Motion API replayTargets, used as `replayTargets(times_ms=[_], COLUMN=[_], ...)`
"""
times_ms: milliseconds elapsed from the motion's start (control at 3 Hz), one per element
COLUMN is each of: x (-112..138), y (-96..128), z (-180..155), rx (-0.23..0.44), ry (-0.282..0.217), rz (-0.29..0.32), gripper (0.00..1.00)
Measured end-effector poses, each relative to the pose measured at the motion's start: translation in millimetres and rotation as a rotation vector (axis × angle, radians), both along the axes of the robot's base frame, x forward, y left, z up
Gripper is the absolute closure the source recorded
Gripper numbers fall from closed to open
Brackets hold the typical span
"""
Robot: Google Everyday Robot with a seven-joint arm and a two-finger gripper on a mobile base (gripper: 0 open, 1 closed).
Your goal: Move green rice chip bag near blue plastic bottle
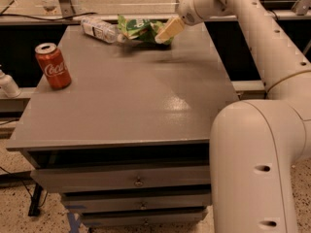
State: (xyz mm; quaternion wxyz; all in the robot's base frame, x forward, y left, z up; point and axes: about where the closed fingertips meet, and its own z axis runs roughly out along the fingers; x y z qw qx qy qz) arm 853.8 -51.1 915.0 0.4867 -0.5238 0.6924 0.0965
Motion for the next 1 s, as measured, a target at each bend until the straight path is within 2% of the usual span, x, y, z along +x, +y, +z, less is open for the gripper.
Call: replayTargets(times_ms=[333, 667, 1000], x=[-32.8, -66.3, -69.4], y=[-47.3, -91.1, -92.2], z=[24.8, 64.0, 64.9], rx=[0.059, 0.052, 0.049], ry=[0.026, 0.010, 0.015], rz=[0.033, 0.033, 0.040], gripper=[0.00, 0.00, 0.00])
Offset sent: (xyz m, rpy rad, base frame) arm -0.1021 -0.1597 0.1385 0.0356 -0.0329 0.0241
